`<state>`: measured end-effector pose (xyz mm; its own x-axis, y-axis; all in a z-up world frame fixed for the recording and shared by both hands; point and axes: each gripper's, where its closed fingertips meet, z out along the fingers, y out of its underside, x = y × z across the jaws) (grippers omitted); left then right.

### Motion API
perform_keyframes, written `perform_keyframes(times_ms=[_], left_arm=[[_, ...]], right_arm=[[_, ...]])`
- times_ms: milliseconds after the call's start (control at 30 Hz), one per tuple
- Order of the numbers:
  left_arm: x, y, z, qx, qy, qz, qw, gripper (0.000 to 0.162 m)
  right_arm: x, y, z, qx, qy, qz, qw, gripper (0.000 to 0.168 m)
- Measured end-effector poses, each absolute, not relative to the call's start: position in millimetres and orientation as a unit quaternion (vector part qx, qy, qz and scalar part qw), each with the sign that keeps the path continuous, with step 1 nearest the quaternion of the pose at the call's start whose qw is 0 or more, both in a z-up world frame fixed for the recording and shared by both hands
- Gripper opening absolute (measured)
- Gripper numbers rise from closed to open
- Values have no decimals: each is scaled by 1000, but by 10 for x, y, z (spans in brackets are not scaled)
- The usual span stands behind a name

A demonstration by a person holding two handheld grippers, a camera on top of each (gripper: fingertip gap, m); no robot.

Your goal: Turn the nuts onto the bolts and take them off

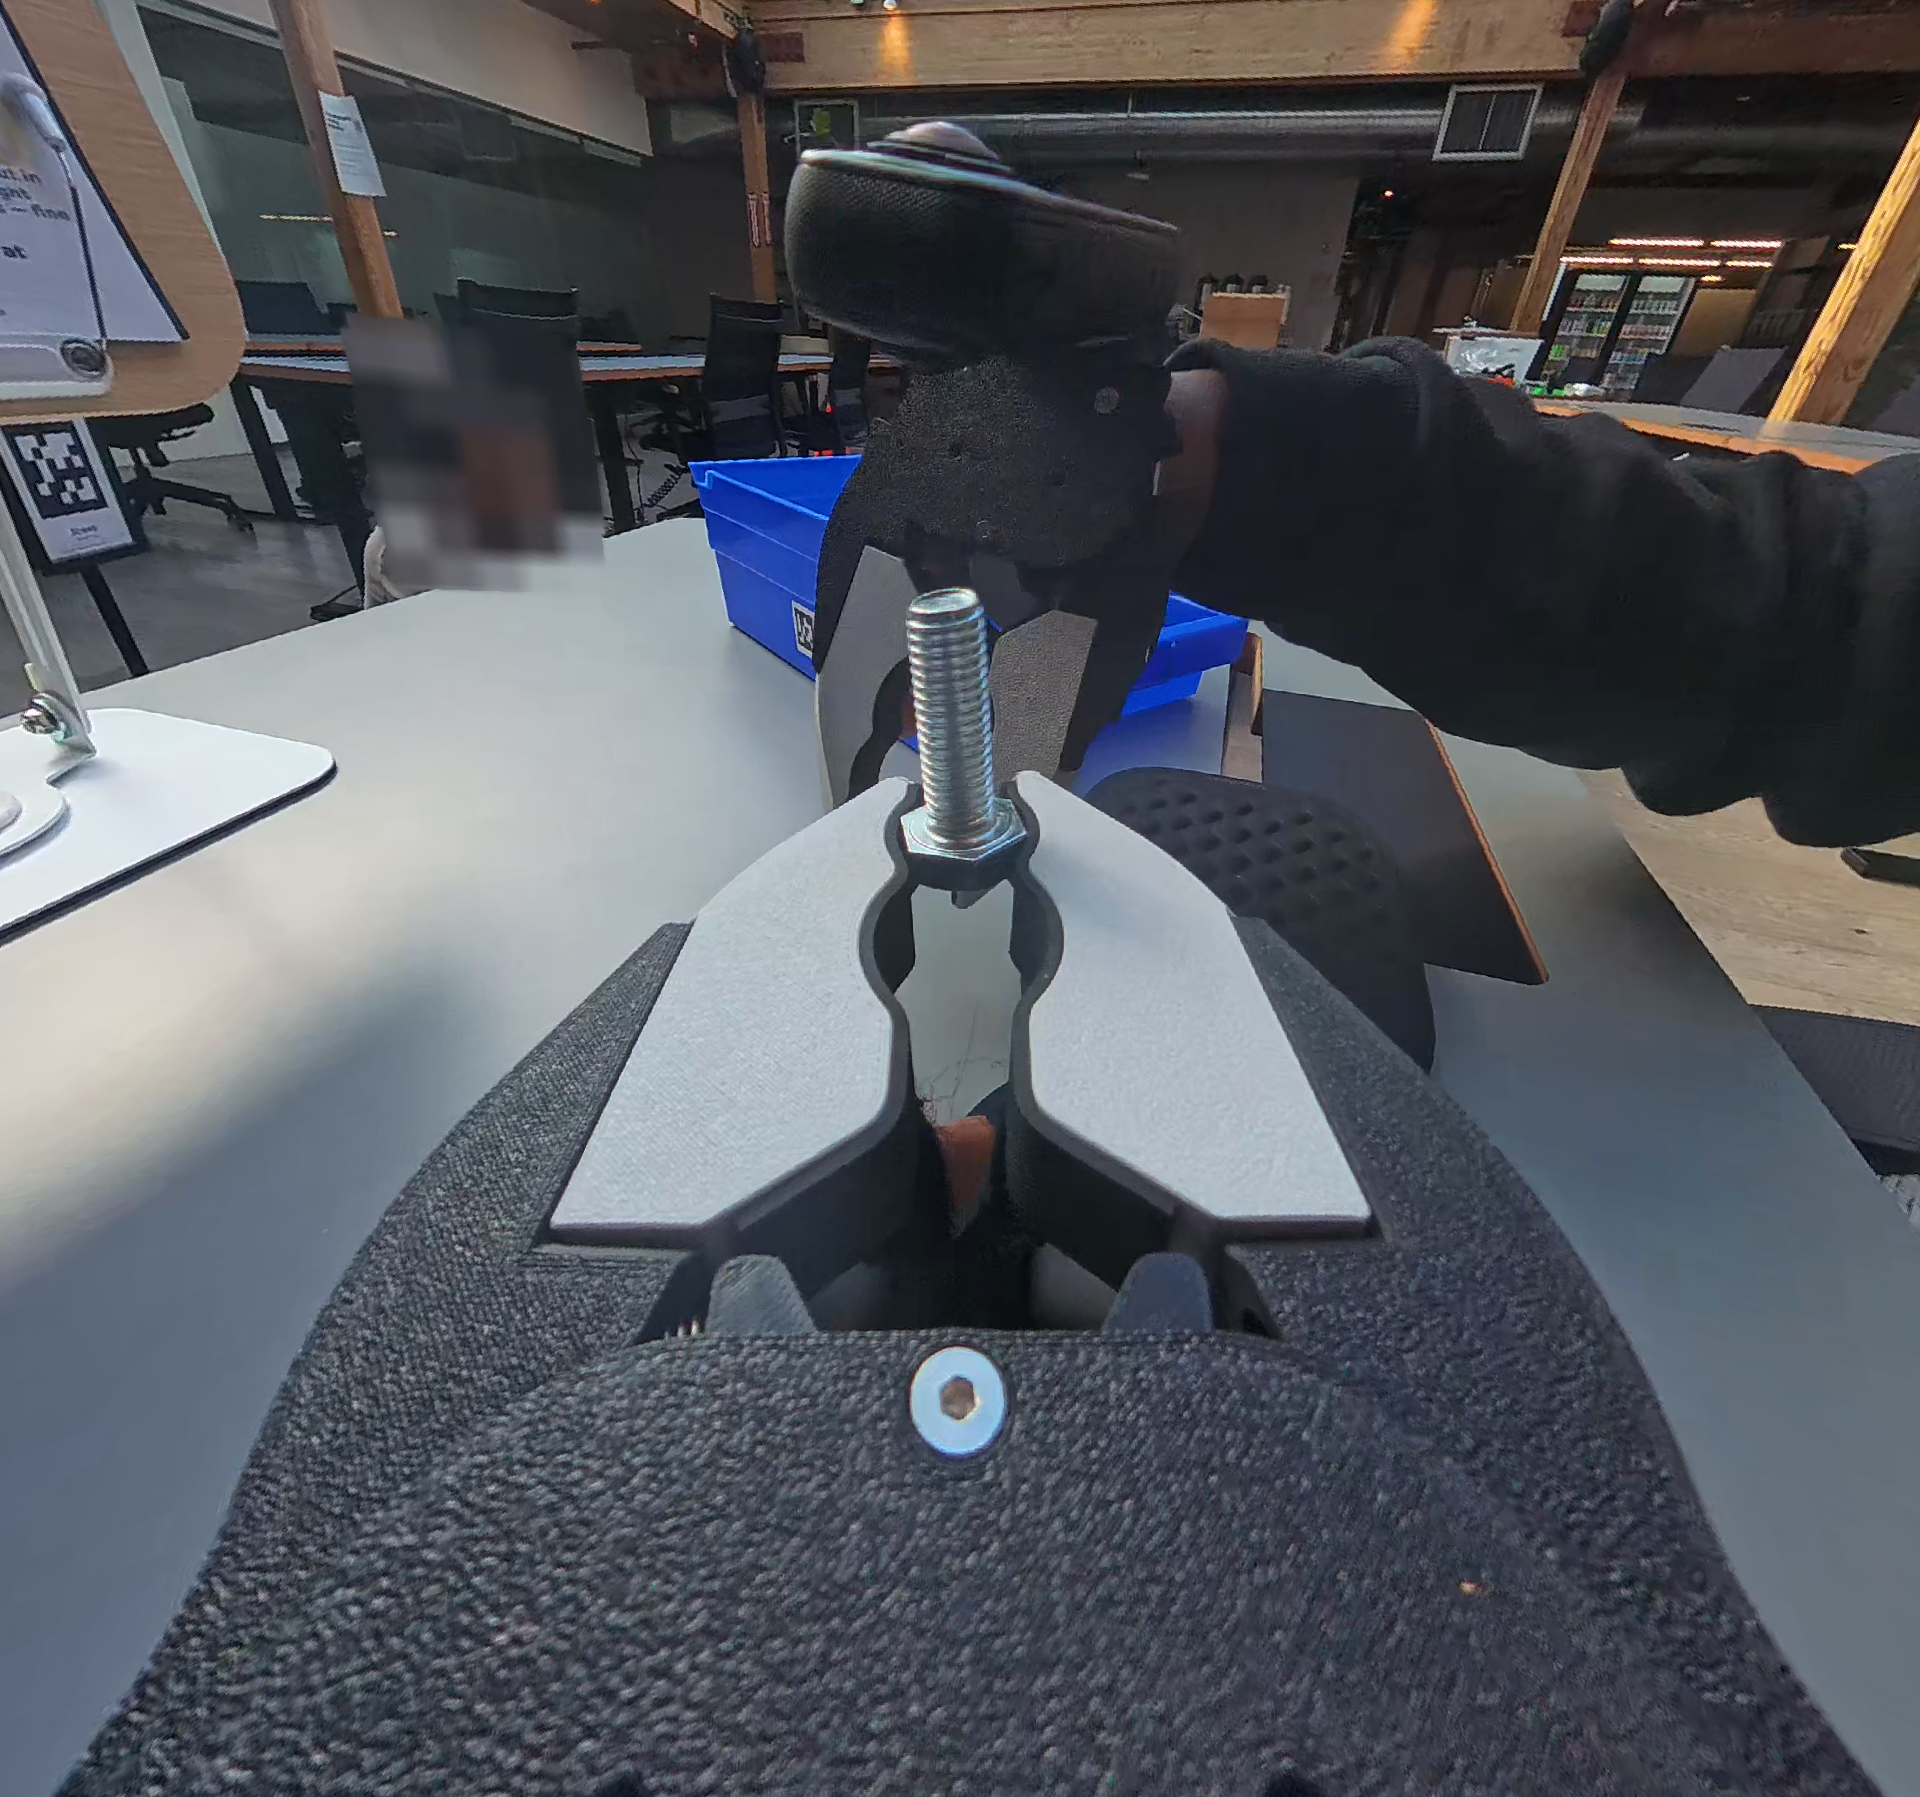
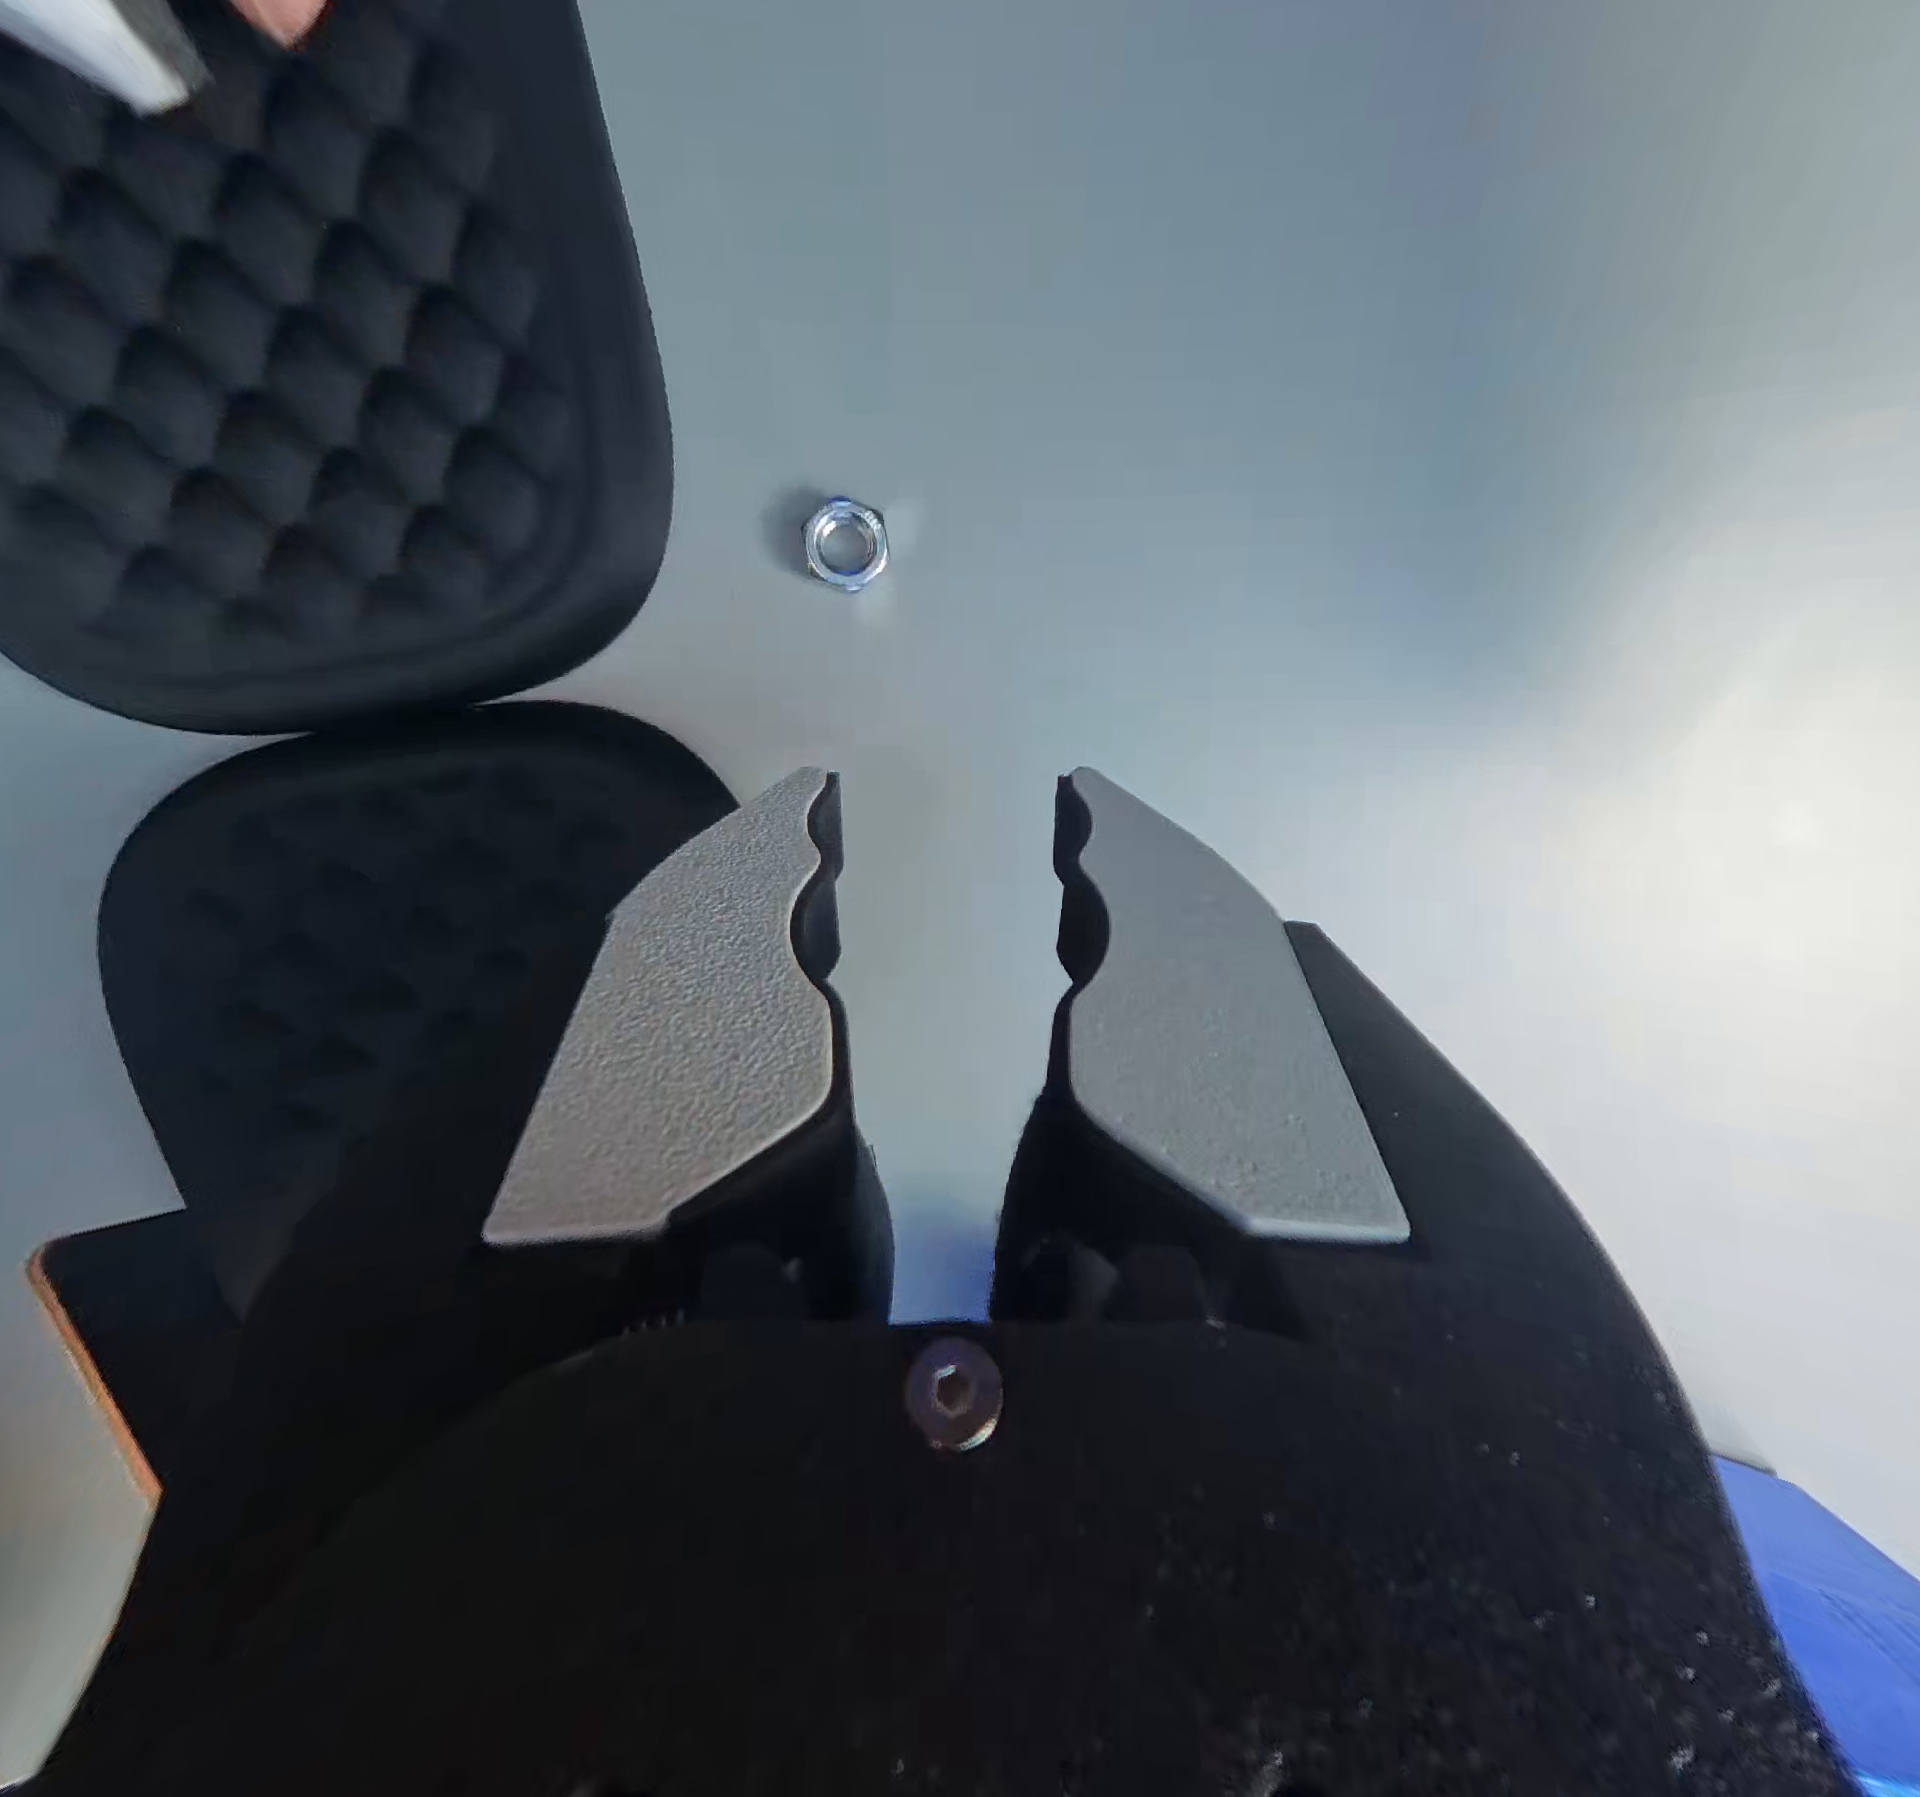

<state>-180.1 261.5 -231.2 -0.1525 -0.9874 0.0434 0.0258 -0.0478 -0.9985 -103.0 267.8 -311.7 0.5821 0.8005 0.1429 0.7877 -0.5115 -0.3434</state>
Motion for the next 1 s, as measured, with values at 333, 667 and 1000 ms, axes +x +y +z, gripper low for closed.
perform_keyframes(times_ms=[333,667,1000], left_arm=[[-1826,2610,-2295,-459,514,-563,457,13],[-1877,2623,-2245,-450,500,-580,460,13],[-1876,2629,-2248,-452,498,-584,455,13]], right_arm=[[-1133,2738,-2870,-858,-475,-70,181,31],[-1453,2896,-3135,-750,-623,120,185,35],[-1526,2810,-3361,-721,-667,127,138,32]])
